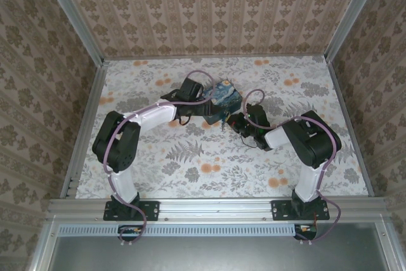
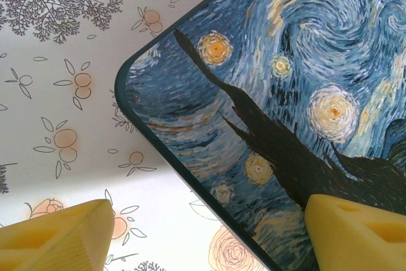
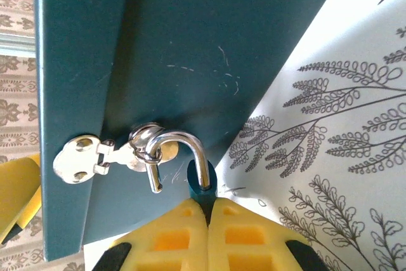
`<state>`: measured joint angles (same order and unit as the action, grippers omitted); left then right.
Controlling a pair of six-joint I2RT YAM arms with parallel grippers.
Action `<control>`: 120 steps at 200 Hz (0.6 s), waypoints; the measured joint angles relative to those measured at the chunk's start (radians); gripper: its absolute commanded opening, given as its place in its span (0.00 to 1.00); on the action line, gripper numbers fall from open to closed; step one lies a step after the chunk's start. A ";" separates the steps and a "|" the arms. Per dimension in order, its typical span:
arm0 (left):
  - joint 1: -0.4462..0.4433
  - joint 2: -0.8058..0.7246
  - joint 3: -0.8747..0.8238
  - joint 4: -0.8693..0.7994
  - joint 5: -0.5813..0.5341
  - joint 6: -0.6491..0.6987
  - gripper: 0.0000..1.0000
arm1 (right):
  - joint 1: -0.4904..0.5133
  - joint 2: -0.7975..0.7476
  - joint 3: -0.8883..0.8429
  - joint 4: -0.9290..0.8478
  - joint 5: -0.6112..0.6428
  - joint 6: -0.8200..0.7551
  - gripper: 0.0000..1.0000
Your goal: Unlock the padlock with the key
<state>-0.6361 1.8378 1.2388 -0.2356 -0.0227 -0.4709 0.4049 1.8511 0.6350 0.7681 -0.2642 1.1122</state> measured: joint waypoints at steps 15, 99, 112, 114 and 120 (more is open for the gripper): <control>-0.004 0.002 0.000 0.003 0.000 0.000 0.79 | -0.001 0.000 0.003 -0.001 0.008 0.005 0.00; -0.011 0.019 0.002 0.047 0.004 0.000 0.78 | -0.057 0.000 0.083 -0.099 0.024 0.000 0.00; -0.011 0.024 0.006 0.050 0.008 0.000 0.77 | -0.066 0.000 0.098 -0.124 0.023 -0.014 0.00; -0.011 0.025 0.006 0.051 0.008 0.000 0.77 | -0.066 0.000 0.099 -0.127 0.022 -0.014 0.00; -0.011 0.026 0.007 0.054 0.011 0.000 0.77 | -0.069 0.000 0.106 -0.140 0.021 -0.022 0.00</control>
<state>-0.6476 1.8637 1.2461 -0.1818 -0.0116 -0.4706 0.3355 1.8515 0.7410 0.6281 -0.2428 1.0901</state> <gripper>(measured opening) 0.775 0.064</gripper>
